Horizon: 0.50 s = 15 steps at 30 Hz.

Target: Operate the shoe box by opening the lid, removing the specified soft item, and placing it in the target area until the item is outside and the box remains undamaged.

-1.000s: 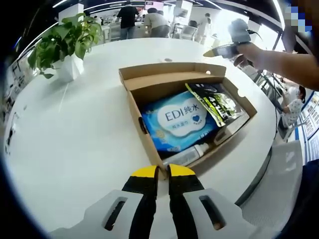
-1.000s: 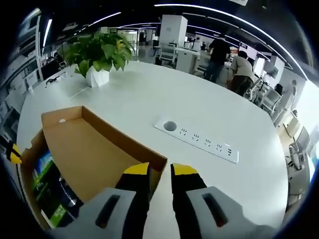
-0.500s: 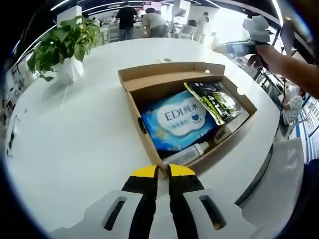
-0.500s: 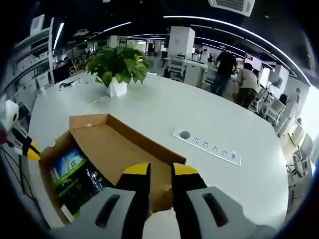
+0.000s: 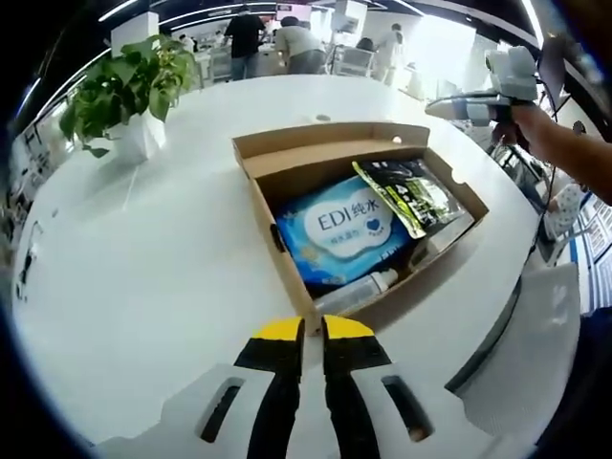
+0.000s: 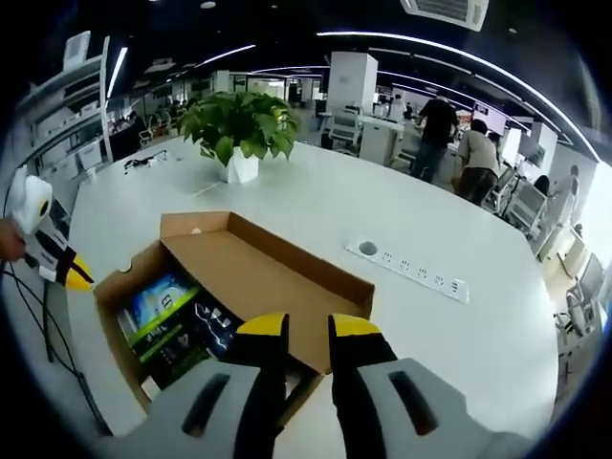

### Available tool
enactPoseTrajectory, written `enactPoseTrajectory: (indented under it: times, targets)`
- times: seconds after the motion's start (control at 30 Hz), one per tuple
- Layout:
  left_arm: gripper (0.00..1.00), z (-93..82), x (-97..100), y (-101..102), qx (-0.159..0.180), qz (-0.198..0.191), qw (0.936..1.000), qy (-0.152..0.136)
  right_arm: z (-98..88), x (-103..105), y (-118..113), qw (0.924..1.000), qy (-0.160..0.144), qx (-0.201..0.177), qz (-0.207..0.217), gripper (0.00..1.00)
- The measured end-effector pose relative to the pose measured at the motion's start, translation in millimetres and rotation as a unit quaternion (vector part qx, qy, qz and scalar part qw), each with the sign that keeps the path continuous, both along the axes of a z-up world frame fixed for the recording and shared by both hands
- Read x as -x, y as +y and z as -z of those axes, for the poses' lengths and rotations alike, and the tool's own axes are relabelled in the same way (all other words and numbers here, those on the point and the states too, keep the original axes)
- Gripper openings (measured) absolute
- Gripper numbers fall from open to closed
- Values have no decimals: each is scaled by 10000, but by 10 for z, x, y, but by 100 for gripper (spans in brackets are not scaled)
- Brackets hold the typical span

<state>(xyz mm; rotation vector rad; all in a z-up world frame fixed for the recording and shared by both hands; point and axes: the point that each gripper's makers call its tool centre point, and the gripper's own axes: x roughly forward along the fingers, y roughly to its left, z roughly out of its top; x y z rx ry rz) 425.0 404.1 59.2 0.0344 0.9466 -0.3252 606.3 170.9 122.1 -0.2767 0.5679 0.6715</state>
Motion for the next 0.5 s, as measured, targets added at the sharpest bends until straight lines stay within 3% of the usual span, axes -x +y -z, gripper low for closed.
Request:
enactPoseTrajectory:
  times: [0.5]
  targets:
    - [6, -236, -174, -279, 51, 276, 9992, -269, 103, 267, -46, 9999, 98, 48, -131, 14]
